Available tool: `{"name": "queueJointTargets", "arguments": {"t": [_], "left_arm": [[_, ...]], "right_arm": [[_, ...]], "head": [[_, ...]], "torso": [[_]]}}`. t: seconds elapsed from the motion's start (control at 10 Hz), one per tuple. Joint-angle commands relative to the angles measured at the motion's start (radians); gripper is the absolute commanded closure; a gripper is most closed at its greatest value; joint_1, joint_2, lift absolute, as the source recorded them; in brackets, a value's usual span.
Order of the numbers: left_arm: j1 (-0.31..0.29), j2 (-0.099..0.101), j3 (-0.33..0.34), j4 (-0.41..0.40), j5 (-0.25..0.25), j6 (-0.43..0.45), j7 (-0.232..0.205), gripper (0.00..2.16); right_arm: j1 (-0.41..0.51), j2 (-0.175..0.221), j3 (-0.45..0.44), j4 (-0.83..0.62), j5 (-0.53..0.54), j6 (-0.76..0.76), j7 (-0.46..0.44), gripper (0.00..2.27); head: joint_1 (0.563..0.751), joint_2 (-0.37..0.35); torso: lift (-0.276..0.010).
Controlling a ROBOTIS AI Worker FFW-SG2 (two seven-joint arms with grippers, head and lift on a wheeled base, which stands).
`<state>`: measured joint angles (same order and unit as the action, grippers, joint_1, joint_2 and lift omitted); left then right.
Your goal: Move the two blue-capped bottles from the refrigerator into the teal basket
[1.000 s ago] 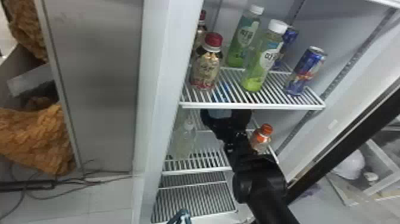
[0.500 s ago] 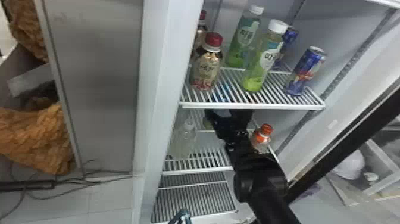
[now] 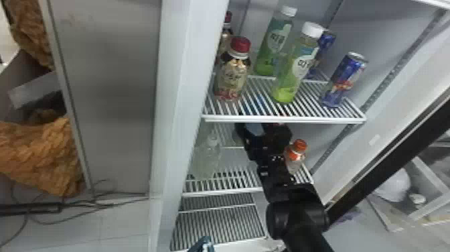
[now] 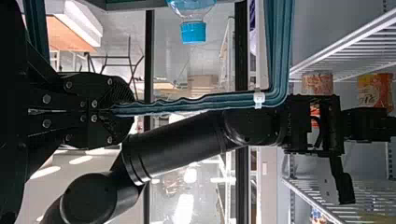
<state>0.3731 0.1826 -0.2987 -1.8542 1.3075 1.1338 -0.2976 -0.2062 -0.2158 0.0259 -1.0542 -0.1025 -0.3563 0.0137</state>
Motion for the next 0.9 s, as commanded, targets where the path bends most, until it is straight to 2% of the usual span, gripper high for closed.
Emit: {"name": "queueJointTargets", "arguments": {"t": [0.0,0.4,0.8], "left_arm": [[0.002,0.000,0.001,0.000,0.001,0.000,0.000,1.14],[0.002,0.003,0.003,0.000,0.003,0.000,-0.001,1.14],[0.007,0.000,0.009,0.000,0.001,0.000,-0.003,1.14]], "right_arm": [[0.042,-0.004,-0.011,-0.056,-0.003,-0.007,0.000,0.54],[0.142,-0.005,-0.024,-0.167,-0.020,-0.007,0.011,0.54],[0.292,-0.007,-0.061,-0.363,-0.048,0.037,0.031,0.54]], "head": [[0.695,-0.350],[0.695,-0.350],[0.695,-0.350]], "torso": [[-0.141],[-0.141],[-0.141]]}}
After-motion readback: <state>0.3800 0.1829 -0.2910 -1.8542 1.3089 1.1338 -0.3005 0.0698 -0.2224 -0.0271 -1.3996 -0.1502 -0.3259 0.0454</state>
